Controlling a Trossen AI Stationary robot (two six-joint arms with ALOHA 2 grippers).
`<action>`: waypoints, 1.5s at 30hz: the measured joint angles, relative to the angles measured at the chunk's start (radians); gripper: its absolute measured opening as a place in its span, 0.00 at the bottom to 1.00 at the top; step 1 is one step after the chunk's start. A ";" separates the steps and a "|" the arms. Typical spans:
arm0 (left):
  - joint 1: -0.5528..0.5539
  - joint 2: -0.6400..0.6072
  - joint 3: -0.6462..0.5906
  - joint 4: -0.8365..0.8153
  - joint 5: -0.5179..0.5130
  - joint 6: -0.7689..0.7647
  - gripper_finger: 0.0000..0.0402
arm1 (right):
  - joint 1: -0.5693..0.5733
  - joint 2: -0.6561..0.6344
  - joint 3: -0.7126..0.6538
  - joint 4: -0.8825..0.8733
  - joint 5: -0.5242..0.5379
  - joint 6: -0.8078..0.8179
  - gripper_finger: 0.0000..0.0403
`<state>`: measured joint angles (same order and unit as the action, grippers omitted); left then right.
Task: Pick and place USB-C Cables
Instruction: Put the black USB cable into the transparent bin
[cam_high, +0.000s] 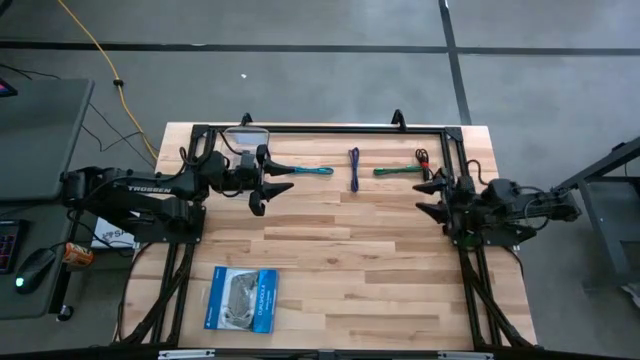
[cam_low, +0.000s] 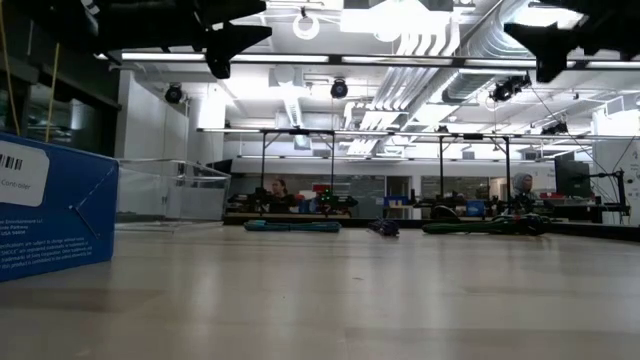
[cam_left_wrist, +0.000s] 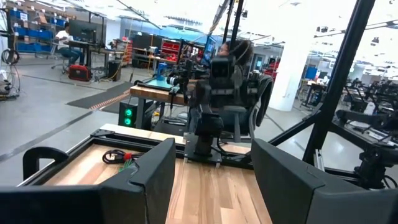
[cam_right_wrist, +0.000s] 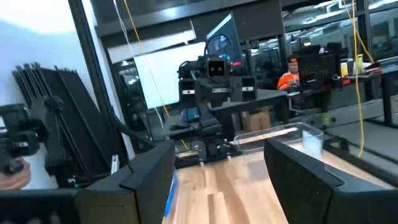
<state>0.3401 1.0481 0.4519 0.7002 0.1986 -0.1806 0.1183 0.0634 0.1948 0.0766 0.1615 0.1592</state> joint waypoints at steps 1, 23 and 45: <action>0.000 0.000 0.000 0.000 0.000 0.000 0.47 | 0.000 0.019 0.032 -0.025 0.010 -0.013 0.60; 0.000 0.000 0.000 -0.045 -0.001 0.000 0.47 | 0.000 0.383 0.544 -0.390 0.134 -0.097 0.60; 0.000 0.000 0.000 -0.054 -0.031 0.034 0.00 | 0.000 0.393 0.544 -0.387 0.175 -0.089 0.60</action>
<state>0.3397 1.0481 0.4522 0.6465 0.1680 -0.1463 0.1181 0.4564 0.7383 -0.3105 0.3366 0.0704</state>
